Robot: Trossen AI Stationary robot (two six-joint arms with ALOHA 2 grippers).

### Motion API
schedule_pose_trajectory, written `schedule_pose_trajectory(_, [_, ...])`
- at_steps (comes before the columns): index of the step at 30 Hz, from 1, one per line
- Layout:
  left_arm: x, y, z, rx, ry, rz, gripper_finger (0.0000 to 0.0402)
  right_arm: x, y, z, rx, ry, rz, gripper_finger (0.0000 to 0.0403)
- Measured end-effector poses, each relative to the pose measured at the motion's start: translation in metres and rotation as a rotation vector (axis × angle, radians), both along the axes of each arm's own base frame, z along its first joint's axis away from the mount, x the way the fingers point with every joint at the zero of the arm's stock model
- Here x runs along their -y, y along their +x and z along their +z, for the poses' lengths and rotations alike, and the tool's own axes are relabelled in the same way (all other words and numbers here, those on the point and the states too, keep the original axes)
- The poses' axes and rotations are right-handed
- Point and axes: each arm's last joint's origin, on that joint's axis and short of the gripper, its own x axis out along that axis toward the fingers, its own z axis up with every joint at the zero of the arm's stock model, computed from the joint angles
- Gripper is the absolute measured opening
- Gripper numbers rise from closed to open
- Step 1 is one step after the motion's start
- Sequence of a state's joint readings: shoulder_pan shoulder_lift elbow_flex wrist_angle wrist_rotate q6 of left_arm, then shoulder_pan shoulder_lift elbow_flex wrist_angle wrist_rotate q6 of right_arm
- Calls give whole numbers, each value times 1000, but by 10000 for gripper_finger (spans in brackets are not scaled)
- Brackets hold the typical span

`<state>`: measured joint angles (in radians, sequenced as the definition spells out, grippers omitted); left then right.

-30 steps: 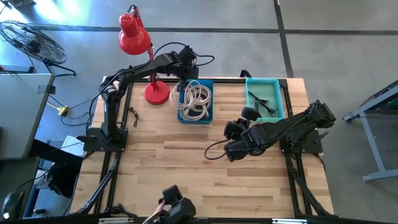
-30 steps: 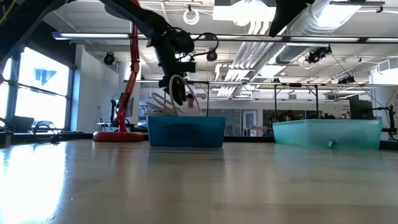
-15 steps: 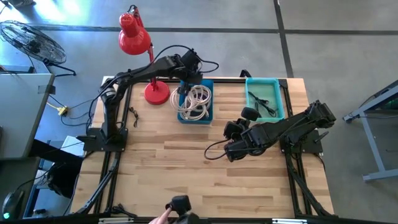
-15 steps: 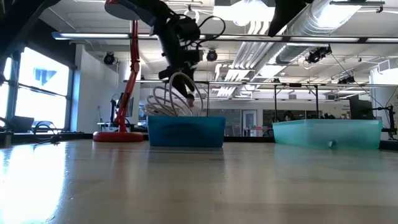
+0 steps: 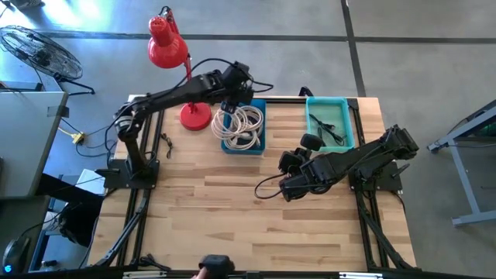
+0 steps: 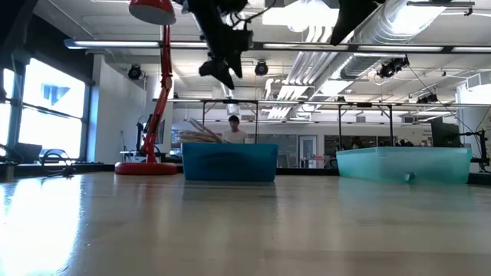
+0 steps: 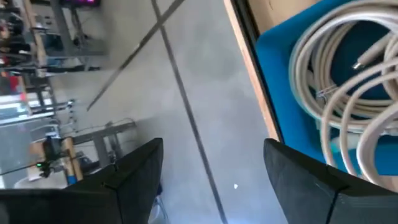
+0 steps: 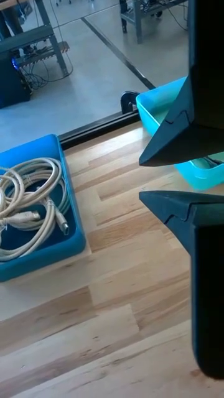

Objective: Pick & Place USB Port
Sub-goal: Put the brown cable in the blue bin

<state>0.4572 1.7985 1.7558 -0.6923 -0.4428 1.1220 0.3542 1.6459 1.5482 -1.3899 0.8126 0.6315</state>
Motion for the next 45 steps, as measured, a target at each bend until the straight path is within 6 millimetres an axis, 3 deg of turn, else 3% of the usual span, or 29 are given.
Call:
schedule_pose_trajectory(5, [13, -23, 25, 41, -41, -17, 272, 1, -3, 0, -37, -17, 6, 67])
schedule_pose_trajectory(13, [53, -89, 71, 171, -310, -81, 272, 3, -8, 0, -92, -42, 5, 67])
schedule_pose_trajectory(18, [79, -133, 85, 172, -489, -84, 272, 3, -8, 0, -96, -44, 6, 67])
schedule_pose_trajectory(21, [83, -146, 80, 165, -499, 13, 272, 3, -8, 0, -96, -44, 7, 67])
schedule_pose_trajectory(26, [74, -142, 36, 109, -564, 250, 272, 3, -8, 0, -90, -41, 3, 67])
schedule_pose_trajectory(32, [55, -139, -42, 17, -654, 375, 272, 0, -8, -1, -79, -19, -2, 67])
schedule_pose_trajectory(37, [35, -146, -101, 52, -729, 447, 272, -7, -10, -1, -80, 2, 18, 67])
schedule_pose_trajectory(45, [15, -142, -141, 180, -743, 425, 272, -12, -10, -1, -55, 13, 32, 67])
